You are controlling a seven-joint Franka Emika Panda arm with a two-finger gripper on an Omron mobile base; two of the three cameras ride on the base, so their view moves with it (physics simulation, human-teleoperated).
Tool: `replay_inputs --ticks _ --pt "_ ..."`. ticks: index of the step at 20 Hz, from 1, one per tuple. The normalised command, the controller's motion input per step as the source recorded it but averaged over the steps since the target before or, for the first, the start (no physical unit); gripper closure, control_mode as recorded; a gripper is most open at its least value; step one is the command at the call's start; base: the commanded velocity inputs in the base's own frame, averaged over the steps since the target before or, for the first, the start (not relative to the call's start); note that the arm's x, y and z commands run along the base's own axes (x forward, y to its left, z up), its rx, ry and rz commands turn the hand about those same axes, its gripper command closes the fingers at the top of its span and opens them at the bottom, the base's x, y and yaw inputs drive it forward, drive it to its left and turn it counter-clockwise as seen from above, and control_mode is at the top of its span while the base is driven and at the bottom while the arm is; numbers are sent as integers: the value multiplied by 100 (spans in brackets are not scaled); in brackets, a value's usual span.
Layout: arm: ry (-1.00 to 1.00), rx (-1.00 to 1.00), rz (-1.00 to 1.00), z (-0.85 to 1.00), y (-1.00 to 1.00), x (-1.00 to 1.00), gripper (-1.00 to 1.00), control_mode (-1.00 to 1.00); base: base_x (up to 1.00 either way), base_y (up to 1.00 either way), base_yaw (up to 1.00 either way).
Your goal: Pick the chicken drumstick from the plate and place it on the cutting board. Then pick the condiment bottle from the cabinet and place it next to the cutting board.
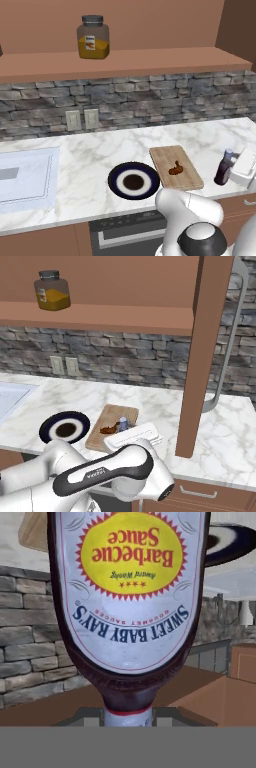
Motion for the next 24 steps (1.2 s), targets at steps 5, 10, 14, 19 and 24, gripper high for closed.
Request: replay_inputs --ticks 5,10,14,19,24 --pt "2 0 0 -14 -7 7 100 -100 0 0 0" --pt "2 0 0 -12 -9 2 100 -100 0 0 0" --pt "1 0 0 -9 -11 2 100 -100 0 0 0" --pt "0 0 0 -12 -5 8 100 -100 0 0 0" --pt "0 0 0 -13 0 12 100 -100 0 0 0"
